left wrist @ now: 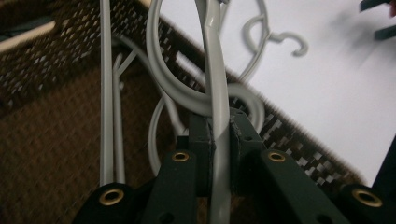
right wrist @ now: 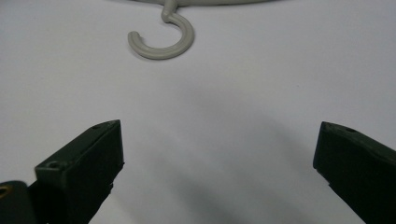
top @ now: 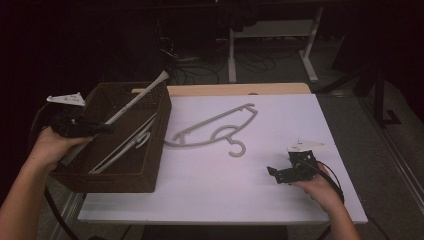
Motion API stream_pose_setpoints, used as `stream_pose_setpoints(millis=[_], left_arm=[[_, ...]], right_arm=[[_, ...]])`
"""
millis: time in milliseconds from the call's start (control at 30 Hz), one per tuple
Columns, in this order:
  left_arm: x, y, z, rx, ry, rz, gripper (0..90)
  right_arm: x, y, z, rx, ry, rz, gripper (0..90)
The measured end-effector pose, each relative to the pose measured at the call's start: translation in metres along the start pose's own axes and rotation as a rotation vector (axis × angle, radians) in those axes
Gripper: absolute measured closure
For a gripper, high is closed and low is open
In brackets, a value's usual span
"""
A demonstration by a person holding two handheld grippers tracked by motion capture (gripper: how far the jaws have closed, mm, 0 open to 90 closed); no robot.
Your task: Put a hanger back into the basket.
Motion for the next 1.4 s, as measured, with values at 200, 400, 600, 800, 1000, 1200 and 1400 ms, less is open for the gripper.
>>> stream_pose_setpoints(millis=[200,400,600,800,1000,1200,1400], left_arm=[[0.017,-0.011,0.011,-0.004,0.026,0.027,81.6],[0.026,-0.027,0.019,0.002,0.053,0.070,81.5],[0.030,-0.044,0.027,0.029,0.084,0.115,81.4],[0.040,-0.056,0.035,0.021,0.150,0.152,53.3],[0.037,-0.038,0.039,0.022,0.175,0.040,34.9],[0.022,-0.025,0.024,0.036,0.161,-0.063,23.8],[-0.001,-0.025,-0.004,0.067,0.104,-0.114,20.2]], right_arm=[[0.000,0.001,-0.001,0.004,-0.002,-0.003,1.5],[0.001,0.000,-0.001,0.004,-0.005,0.002,1.5],[0.002,0.000,-0.003,0.005,-0.010,0.003,1.5],[0.002,0.001,-0.003,0.004,-0.013,-0.001,1.5],[0.002,0.002,-0.003,0.004,-0.011,-0.006,1.5],[0.001,0.003,-0.004,0.003,-0.011,-0.006,1.5],[0.001,0.003,-0.003,0.001,-0.010,-0.008,1.5]])
Point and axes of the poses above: each handheld gripper's, and its own axes: y roughly backward along the jaws, x roughly out of its underside, z roughly to its left, the point moved 4 cm from there along -y, roughly forward along the jaws, and after that the axes turned 14 degrees about z, right-handed, at the moved point
